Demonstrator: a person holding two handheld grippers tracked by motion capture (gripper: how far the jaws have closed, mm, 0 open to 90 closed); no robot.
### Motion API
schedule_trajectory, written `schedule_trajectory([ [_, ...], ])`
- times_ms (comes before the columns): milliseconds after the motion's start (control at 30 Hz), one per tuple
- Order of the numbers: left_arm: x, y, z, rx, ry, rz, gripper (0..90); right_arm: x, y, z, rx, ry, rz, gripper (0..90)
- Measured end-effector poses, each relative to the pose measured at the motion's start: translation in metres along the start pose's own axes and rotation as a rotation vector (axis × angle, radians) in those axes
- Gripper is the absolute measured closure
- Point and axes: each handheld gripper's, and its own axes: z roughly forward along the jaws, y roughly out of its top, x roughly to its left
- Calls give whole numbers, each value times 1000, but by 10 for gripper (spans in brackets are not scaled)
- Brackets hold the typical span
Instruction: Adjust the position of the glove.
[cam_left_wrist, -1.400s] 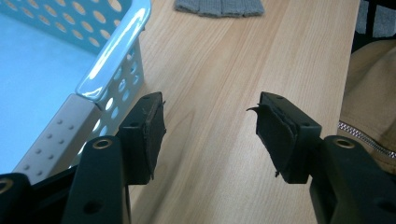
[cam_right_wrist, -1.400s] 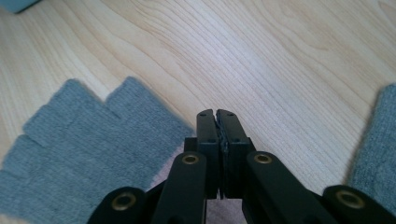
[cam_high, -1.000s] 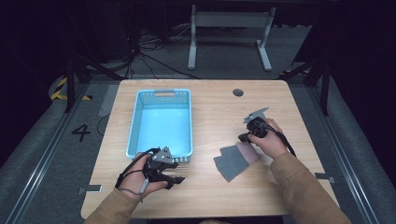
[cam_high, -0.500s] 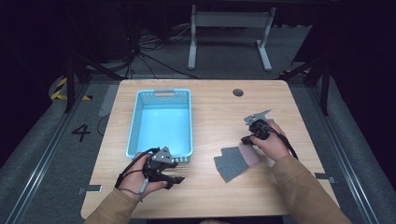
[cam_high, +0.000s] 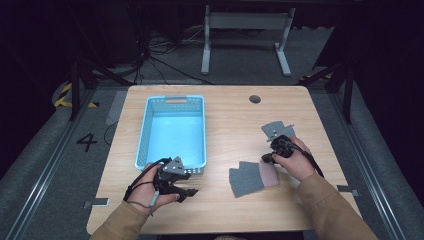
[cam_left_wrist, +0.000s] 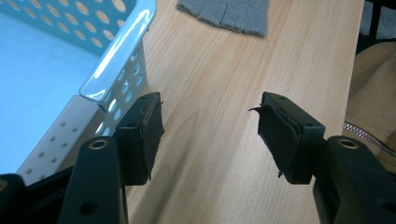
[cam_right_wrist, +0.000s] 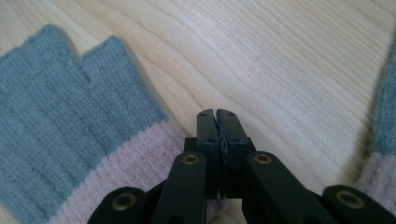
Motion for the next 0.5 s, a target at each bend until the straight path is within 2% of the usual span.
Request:
schedule_trajectory([
  [167, 0, 1, 0, -1, -4, 0, 408, 9, -8, -4, -7, 9, -6, 893],
  [333, 0, 3, 1, 2, -7, 7, 408, 12, -10, -6, -14, 12, 0, 893],
  [500, 0, 5, 2, -9, -7, 6, 408, 14, -13, -12, -72, 3, 22, 873],
])
